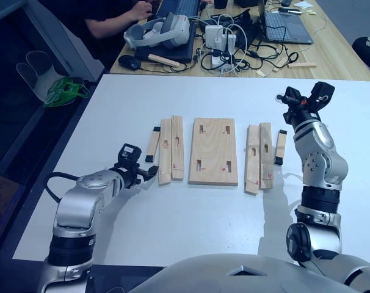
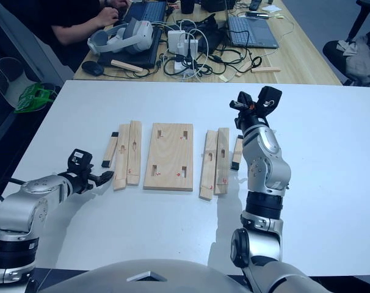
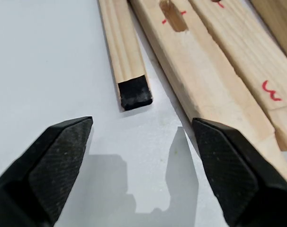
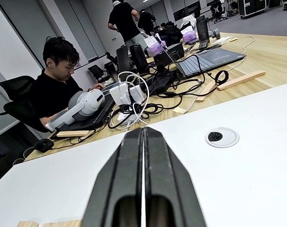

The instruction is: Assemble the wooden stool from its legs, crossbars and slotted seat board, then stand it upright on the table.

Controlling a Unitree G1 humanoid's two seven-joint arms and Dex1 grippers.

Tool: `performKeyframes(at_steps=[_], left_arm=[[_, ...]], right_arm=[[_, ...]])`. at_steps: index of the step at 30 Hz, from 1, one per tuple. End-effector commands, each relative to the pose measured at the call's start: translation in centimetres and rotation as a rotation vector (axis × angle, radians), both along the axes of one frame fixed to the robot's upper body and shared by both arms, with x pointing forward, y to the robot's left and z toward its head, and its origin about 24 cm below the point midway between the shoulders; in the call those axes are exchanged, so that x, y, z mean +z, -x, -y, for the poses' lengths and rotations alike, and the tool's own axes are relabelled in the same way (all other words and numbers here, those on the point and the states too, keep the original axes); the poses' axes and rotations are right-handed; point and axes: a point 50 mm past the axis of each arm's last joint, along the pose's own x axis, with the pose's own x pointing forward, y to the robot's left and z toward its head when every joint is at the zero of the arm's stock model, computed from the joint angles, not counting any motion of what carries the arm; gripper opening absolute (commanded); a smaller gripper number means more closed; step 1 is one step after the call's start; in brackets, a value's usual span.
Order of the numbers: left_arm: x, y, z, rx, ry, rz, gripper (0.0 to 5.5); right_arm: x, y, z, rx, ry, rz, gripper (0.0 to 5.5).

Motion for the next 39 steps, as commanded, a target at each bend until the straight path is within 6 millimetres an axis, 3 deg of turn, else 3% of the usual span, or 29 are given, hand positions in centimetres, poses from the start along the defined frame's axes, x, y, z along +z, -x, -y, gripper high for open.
performKeyframes(at_steps=[1,14,34,39], left_arm=[[-1.0,-0.5,-0.1,0.036,-0.029,-0.017,3.89],[-4.7,-0.8,-1.6,0.187,-0.021,-0.076,3.89],[-7.0,0.3,-2.9,0.189,-0.013,-0.146,1.29],[-7.1,0.3,-2.9,0.21,-0.014,-0.112,1.26]], right_arm=[[0.9,-0.5,-0.7,0.017,-0.003,0.027,0.0],[0.9,-0.8,-1.2,0.036,-0.004,0.033,0.0],[0.7,-1.3,-0.8,0.005,-0.026,0.03,0.0],[0.8,-1.5,-0.4,-0.023,-0.027,0.032,0.0]])
